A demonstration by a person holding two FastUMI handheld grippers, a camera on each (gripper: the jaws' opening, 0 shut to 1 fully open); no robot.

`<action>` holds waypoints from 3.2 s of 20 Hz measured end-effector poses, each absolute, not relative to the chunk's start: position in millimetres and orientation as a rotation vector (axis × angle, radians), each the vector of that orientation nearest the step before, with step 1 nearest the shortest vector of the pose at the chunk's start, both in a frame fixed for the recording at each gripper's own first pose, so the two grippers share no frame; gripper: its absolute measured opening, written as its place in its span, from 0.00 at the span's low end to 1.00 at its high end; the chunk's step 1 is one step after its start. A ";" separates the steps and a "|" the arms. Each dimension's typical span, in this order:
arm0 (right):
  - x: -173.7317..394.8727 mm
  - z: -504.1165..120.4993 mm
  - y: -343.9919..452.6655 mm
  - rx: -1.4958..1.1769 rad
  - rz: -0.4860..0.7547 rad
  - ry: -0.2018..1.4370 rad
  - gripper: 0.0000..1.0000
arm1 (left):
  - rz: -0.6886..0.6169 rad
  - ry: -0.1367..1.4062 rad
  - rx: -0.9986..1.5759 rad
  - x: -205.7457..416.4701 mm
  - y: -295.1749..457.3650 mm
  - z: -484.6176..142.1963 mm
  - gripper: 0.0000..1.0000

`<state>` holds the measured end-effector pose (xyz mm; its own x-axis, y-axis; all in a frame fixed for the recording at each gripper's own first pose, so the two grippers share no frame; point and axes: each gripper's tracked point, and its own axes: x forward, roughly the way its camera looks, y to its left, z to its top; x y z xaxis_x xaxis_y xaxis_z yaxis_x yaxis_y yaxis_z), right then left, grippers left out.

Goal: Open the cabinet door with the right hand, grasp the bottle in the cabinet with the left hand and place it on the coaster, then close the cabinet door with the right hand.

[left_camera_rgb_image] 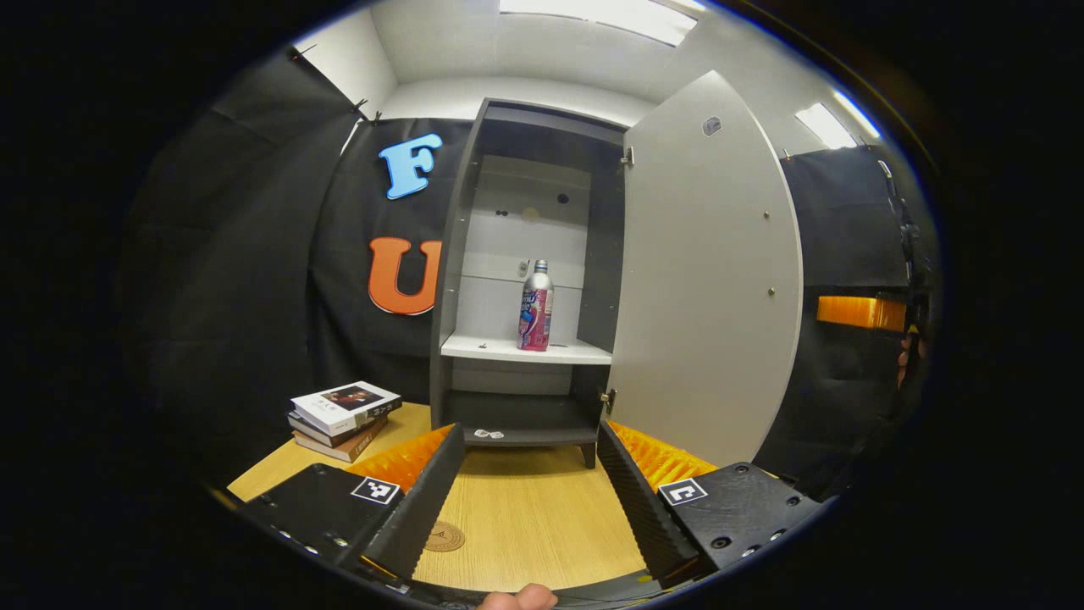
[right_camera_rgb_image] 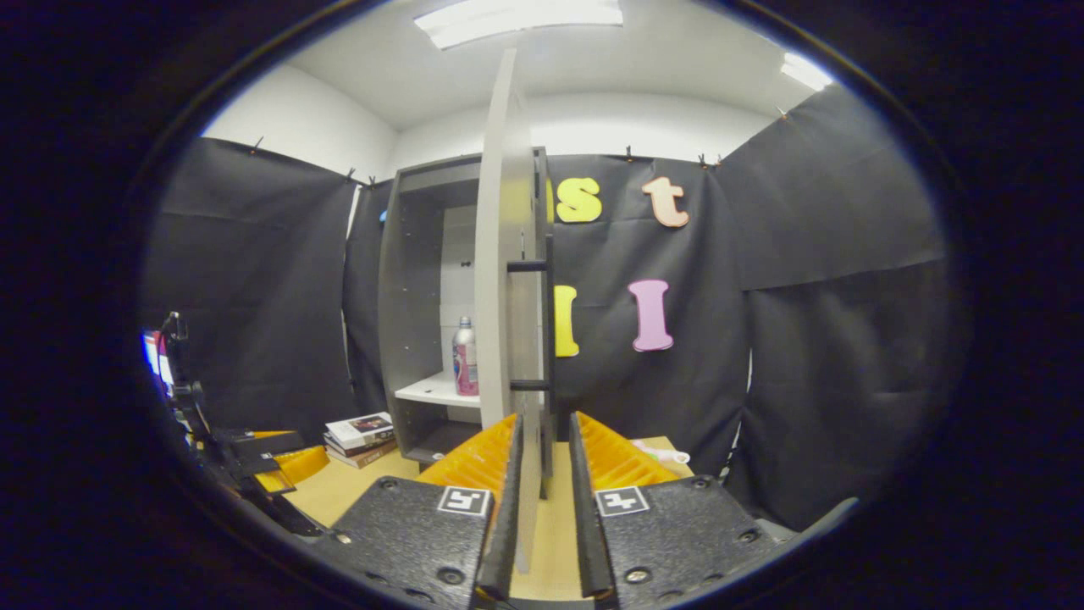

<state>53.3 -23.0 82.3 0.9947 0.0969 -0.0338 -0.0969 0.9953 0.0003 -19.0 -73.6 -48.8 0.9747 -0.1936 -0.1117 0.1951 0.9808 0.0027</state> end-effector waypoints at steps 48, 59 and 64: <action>36.7 71.3 -125.0 0.080 -0.203 0.045 0.96 | -0.171 0.056 0.043 373.4 -127.0 -16.5 0.70; 54.8 64.9 -96.0 0.099 -0.097 0.047 0.96 | -0.242 -0.036 0.017 284.3 -110.5 14.2 0.76; 54.7 66.5 -79.7 0.103 -0.047 0.038 0.96 | -0.184 -0.028 0.050 219.8 -65.5 -10.0 0.76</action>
